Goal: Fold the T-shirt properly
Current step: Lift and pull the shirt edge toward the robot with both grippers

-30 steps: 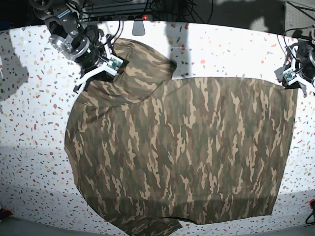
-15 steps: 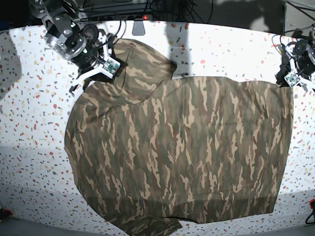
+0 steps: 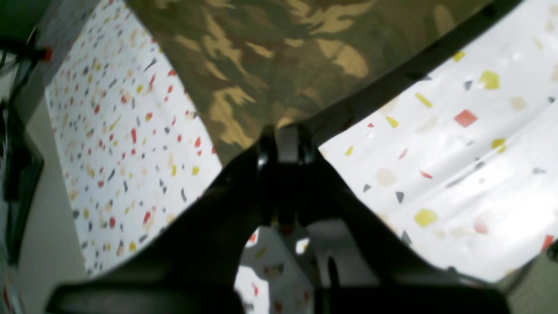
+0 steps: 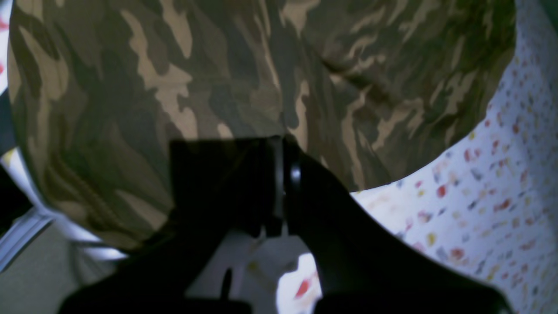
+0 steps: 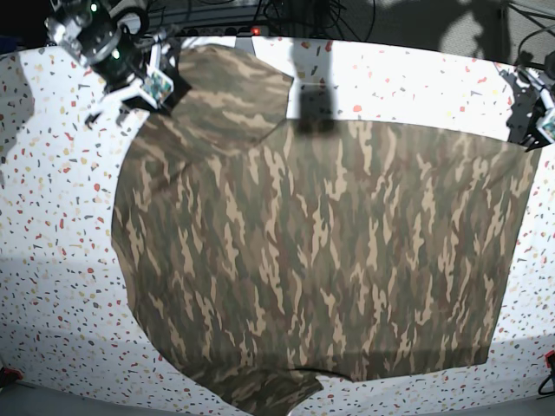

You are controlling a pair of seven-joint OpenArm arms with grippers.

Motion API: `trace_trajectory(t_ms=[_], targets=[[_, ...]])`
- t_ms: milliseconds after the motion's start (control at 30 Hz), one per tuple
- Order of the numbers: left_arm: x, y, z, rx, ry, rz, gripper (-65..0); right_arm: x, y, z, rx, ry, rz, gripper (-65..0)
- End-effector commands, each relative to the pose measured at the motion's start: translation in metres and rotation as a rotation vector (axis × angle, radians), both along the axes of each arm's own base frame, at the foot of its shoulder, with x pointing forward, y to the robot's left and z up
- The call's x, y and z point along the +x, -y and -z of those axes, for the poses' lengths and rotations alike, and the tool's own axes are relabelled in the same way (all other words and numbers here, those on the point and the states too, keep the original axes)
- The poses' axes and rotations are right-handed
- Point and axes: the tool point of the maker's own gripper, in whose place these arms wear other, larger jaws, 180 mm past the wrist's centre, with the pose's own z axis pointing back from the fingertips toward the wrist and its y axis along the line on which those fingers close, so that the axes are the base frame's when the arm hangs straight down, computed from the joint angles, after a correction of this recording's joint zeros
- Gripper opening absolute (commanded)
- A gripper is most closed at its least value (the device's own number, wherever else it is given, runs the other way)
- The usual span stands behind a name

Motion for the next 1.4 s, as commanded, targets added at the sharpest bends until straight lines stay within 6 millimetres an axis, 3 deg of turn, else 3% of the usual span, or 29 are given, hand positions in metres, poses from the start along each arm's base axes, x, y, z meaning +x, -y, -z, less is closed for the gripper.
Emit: trace_trajectory(t_ms=[0, 300, 533, 967, 1133, 1367], targets=[[0.005, -0.006, -0.014, 0.005, 0.047, -0.014, -65.0, -0.001, -0.002, -0.01, 0.012, 0.023, -0.013, -65.0], [-0.038, -0.027, -0.013, -0.061, 0.096, -0.204, -65.0, -0.037, -0.003, -0.014, 0.009, -0.039, -0.015, -65.0], [-0.065, -0.023, -0.007, -0.108, 0.089, -0.244, -65.0, -0.062, -0.006, -0.024, 0.013, -0.077, -0.016, -65.0], [-0.108, -0.011, 0.001, -0.116, 0.017, -0.193, -65.0, -0.11, -0.016, -0.016, -0.007, -0.171, 0.029, -65.0], [-0.108, -0.009, 0.0, -0.111, 0.018, -0.183, -65.0, -0.109, -0.017, -0.018, 0.002, -0.163, 0.026, -65.0], [-0.079, 0.016, -0.031, -0.117, 0.122, -0.095, -65.0, -0.073, -0.005, -0.053, -0.037, -0.009, 0.042, -65.0]])
